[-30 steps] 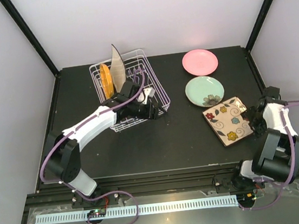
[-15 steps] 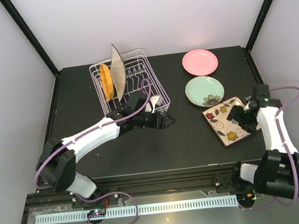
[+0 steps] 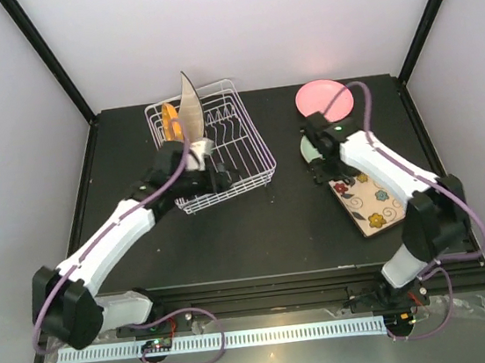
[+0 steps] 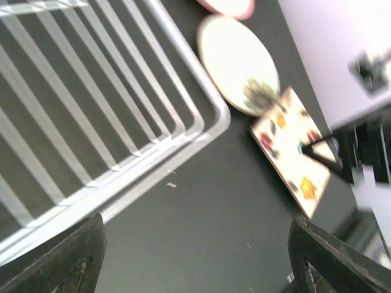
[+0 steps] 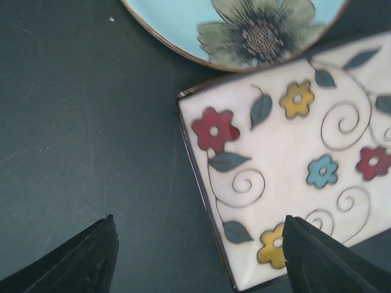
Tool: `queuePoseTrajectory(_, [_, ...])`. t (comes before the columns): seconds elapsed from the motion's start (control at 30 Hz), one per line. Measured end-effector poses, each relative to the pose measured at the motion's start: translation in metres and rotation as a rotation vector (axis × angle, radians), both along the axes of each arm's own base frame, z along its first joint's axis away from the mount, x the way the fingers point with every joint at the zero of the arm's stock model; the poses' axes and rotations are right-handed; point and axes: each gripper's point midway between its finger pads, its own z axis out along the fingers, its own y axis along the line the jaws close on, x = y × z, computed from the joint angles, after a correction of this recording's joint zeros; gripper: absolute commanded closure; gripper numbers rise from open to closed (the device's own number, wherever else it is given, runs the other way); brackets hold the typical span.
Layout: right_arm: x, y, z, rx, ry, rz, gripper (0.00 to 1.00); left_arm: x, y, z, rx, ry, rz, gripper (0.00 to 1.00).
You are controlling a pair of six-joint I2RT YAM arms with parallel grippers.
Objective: Load the plates into the dish rack
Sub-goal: Move the plate to the center of the board.
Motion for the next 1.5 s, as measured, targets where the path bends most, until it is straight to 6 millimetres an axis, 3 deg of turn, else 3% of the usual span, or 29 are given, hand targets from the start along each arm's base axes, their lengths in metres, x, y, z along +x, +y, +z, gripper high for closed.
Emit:
queuePoseTrajectory(0.13, [0.013, 0.023, -0.013, -0.199, 0.013, 0.083, 0.27, 0.024, 0.077, 0.008, -0.009, -0.017, 0.200, 0.14])
queuePoseTrajectory(0.2, [0.014, 0.029, -0.027, -0.286, 0.038, 0.096, 0.27, 0.024, 0.089, 0.014, -0.005, -0.034, 0.226, 0.14])
queuePoseTrajectory(0.37, [0.010, 0.024, -0.052, -0.470, 0.097, 0.091, 0.27, 0.018, 0.092, 0.023, -0.009, -0.060, 0.220, 0.14])
queuePoseTrajectory(0.5, [0.008, 0.026, -0.063, -0.551, 0.103, 0.098, 0.26, 0.016, 0.096, 0.012, 0.000, -0.033, 0.227, 0.14])
queuePoseTrajectory(0.67, [0.006, 0.025, -0.075, -0.568, 0.096, 0.100, 0.26, 0.009, 0.102, -0.001, 0.012, -0.005, 0.236, 0.14])
queuePoseTrajectory(0.97, [-0.001, 0.017, -0.102, -0.562, 0.066, 0.059, 0.26, 0.009, 0.110, 0.004, 0.012, -0.021, 0.254, 0.14])
queuePoseTrajectory(1.23, [0.004, -0.009, -0.103, -0.569, 0.019, -0.014, 0.27, 0.007, 0.114, 0.004, 0.021, -0.027, 0.257, 0.14])
queuePoseTrajectory(1.5, [0.016, -0.019, -0.105, -0.563, 0.009, -0.020, 0.43, 0.006, 0.117, 0.004, 0.026, -0.035, 0.256, 0.14])
